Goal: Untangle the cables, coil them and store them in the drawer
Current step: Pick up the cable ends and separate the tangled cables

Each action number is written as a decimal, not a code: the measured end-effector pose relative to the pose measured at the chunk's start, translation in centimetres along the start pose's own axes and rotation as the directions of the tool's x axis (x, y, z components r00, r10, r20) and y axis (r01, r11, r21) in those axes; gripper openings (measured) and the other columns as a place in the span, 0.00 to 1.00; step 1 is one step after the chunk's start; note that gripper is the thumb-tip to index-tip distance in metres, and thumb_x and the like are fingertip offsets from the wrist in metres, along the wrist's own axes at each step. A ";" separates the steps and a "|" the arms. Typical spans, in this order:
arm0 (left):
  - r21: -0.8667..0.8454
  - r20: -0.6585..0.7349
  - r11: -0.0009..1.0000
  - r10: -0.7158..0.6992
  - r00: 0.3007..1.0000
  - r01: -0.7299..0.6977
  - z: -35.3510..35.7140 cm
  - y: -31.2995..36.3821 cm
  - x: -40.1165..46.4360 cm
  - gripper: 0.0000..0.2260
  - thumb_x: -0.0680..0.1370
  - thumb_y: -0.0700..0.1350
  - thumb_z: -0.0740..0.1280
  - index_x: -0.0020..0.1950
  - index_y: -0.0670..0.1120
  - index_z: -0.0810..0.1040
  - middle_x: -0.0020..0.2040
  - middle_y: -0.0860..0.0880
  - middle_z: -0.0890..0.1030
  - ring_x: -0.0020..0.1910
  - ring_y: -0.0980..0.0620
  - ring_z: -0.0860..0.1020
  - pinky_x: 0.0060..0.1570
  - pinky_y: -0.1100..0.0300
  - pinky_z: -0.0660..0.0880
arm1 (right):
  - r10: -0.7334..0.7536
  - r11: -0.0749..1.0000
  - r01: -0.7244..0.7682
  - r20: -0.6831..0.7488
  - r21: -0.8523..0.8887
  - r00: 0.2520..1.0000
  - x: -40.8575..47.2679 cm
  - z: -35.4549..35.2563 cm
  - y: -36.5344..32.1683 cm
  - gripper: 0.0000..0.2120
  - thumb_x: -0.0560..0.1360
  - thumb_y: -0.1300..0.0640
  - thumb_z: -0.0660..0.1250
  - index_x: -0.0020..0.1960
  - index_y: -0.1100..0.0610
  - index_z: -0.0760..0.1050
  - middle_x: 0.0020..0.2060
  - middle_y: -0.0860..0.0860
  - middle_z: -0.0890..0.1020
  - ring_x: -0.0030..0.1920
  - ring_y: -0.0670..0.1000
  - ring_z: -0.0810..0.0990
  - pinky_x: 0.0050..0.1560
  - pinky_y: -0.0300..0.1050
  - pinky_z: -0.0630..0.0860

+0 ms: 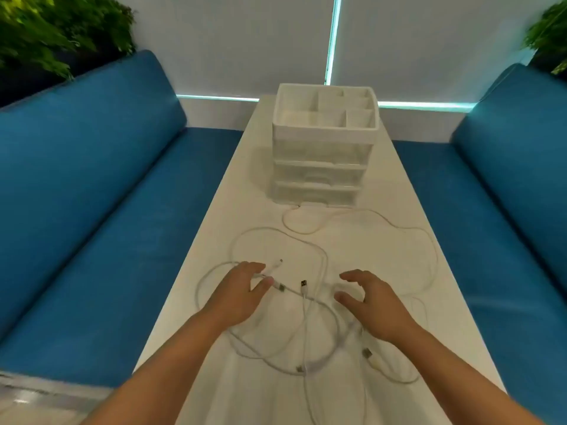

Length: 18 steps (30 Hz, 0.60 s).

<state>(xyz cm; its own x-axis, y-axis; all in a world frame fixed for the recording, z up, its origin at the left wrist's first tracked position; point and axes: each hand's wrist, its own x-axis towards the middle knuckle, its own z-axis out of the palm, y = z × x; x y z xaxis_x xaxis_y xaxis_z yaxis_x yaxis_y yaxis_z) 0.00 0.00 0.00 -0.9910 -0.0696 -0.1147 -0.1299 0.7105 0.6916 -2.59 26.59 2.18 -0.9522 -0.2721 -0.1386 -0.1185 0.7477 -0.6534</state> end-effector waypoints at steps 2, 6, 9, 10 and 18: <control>0.011 -0.055 1.000 0.003 0.998 -0.002 0.4 -0.5 1.0 0.19 0.81 0.52 0.64 0.69 0.47 0.73 0.66 0.49 0.75 0.65 0.53 0.72 0.59 0.66 0.66 | 0.045 0.997 -0.043 -0.027 0.061 0.999 1.4 1.3 -0.3 0.22 0.76 0.47 0.67 0.68 0.53 0.71 0.64 0.49 0.76 0.63 0.49 0.74 0.60 0.41 0.69; 0.065 -0.087 0.998 0.030 0.996 -0.024 1.3 -1.2 2.8 0.17 0.81 0.51 0.63 0.68 0.45 0.75 0.63 0.48 0.75 0.62 0.50 0.72 0.58 0.62 0.70 | 0.095 0.992 -0.087 -0.084 0.093 0.992 3.5 3.9 -1.6 0.24 0.76 0.47 0.67 0.68 0.56 0.70 0.61 0.53 0.76 0.57 0.52 0.77 0.54 0.42 0.71; 0.178 -0.080 0.982 0.079 0.994 -0.064 1.5 -1.7 4.0 0.16 0.80 0.52 0.65 0.64 0.46 0.78 0.58 0.48 0.76 0.60 0.49 0.71 0.56 0.59 0.72 | 0.163 0.982 -0.151 -0.101 0.117 0.981 4.6 5.3 -2.5 0.24 0.75 0.50 0.69 0.67 0.58 0.69 0.56 0.54 0.77 0.53 0.53 0.77 0.50 0.42 0.71; 0.209 -0.069 0.975 0.087 0.994 -0.071 1.5 -1.8 4.3 0.15 0.80 0.53 0.65 0.62 0.46 0.79 0.57 0.48 0.75 0.59 0.49 0.70 0.55 0.58 0.72 | 0.187 0.977 -0.176 -0.094 0.118 0.978 4.9 5.7 -2.7 0.22 0.74 0.52 0.70 0.65 0.58 0.70 0.54 0.54 0.77 0.51 0.53 0.77 0.48 0.42 0.70; 0.104 -0.052 0.991 0.093 0.994 -0.088 2.1 -2.5 5.3 0.06 0.81 0.46 0.63 0.50 0.44 0.78 0.48 0.48 0.76 0.52 0.49 0.71 0.52 0.55 0.72 | 0.147 0.989 -0.141 -0.122 0.050 0.982 4.9 7.4 -2.6 0.09 0.77 0.62 0.64 0.54 0.58 0.81 0.46 0.50 0.79 0.43 0.45 0.75 0.38 0.24 0.67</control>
<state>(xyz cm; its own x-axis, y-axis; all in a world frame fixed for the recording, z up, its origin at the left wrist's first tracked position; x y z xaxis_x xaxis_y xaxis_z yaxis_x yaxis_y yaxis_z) -4.81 -0.67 -3.88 -0.9992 -0.0393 -0.0123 -0.0384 0.7825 0.6214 -4.82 18.82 -2.28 -0.9864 -0.0840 -0.1414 0.0315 0.7475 -0.6636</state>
